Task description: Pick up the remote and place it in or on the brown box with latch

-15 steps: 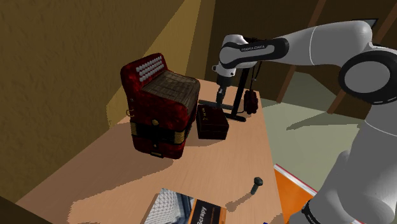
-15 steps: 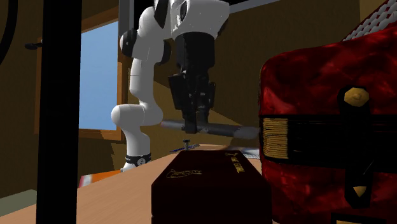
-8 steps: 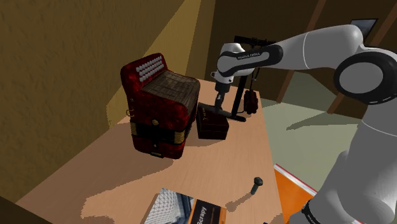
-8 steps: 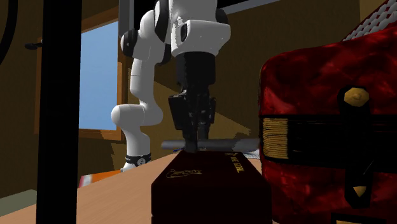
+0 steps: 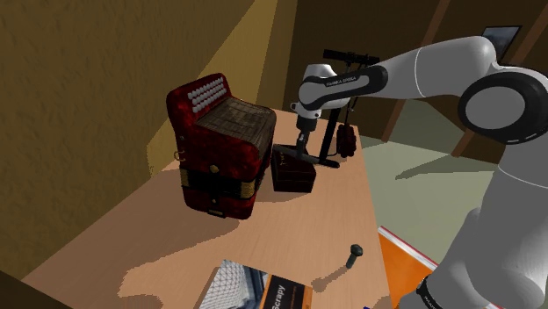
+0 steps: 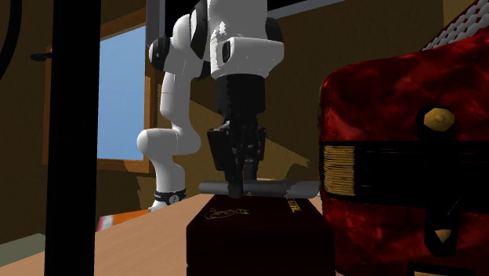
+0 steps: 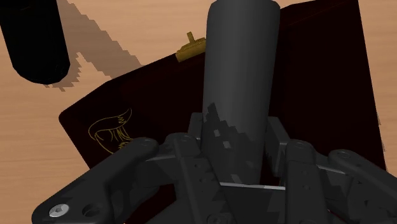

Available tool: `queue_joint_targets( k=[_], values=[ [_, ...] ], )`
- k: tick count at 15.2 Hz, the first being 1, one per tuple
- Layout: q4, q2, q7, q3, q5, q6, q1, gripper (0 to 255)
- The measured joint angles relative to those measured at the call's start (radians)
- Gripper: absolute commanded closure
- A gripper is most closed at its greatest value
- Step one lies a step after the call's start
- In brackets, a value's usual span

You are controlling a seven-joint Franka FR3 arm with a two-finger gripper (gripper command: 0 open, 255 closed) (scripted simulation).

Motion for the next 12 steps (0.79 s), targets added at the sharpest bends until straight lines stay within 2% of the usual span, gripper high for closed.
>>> queue_joint_targets(
  k=[1, 7, 12],
  values=[
    [0.000, 0.000, 0.000, 0.000, 0.000, 0.000, 0.000, 0],
    [0.000, 0.000, 0.000, 0.000, 0.000, 0.000, 0.000, 0],
    [0.089, -0.019, 0.005, -0.005, -0.010, -0.105, -0.004, 0]
  ],
)
